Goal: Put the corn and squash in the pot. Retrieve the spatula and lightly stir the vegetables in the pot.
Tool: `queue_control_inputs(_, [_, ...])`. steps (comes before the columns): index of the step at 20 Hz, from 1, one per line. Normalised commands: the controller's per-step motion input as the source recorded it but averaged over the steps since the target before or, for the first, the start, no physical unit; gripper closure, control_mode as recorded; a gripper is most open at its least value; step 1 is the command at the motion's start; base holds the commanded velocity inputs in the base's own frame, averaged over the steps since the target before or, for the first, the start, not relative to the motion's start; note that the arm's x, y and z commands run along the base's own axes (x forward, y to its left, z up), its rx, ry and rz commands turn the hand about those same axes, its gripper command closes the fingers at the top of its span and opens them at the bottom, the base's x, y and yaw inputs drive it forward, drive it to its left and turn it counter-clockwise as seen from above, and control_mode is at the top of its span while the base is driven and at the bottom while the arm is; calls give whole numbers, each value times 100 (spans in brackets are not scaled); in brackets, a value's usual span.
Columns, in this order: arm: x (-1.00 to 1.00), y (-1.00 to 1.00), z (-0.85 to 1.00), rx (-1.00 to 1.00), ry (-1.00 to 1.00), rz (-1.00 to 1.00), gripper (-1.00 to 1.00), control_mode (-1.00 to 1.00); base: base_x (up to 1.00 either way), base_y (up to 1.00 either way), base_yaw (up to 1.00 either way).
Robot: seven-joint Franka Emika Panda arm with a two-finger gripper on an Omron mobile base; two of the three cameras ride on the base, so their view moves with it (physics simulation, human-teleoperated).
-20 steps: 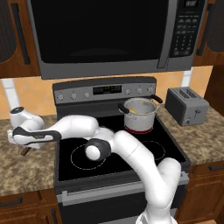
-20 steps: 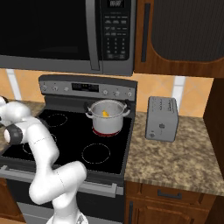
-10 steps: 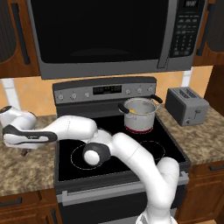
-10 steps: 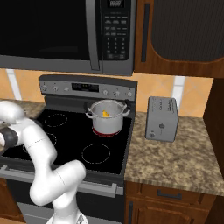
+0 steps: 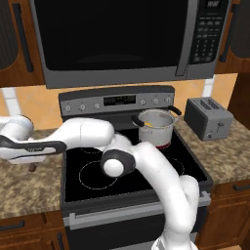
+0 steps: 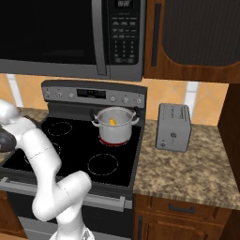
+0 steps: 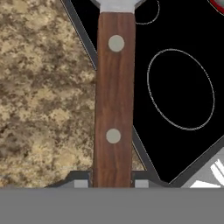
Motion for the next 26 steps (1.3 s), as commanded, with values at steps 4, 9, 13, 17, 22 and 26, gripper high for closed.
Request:
queue_control_inputs(4, [-100, -100, 2, 7, -9, 0, 100, -100, 0, 0, 0])
queue_control_inputs(9, [-100, -100, 41, 16, -7, -1, 100, -100, 0, 0, 0])
queue_control_inputs(13, [-89, -100, 71, 35, -1, -6, 100, -100, 0, 0, 0])
queue_control_inputs(17, [-76, -100, 74, 47, 0, -12, 100, -100, 0, 0, 0])
queue_control_inputs(22, [-24, -100, 75, 52, -2, -19, 100, -100, 0, 0, 0])
queue_control_inputs(26, [-2, -100, 63, 53, -11, -19, 100, -100, 0, 0, 0])
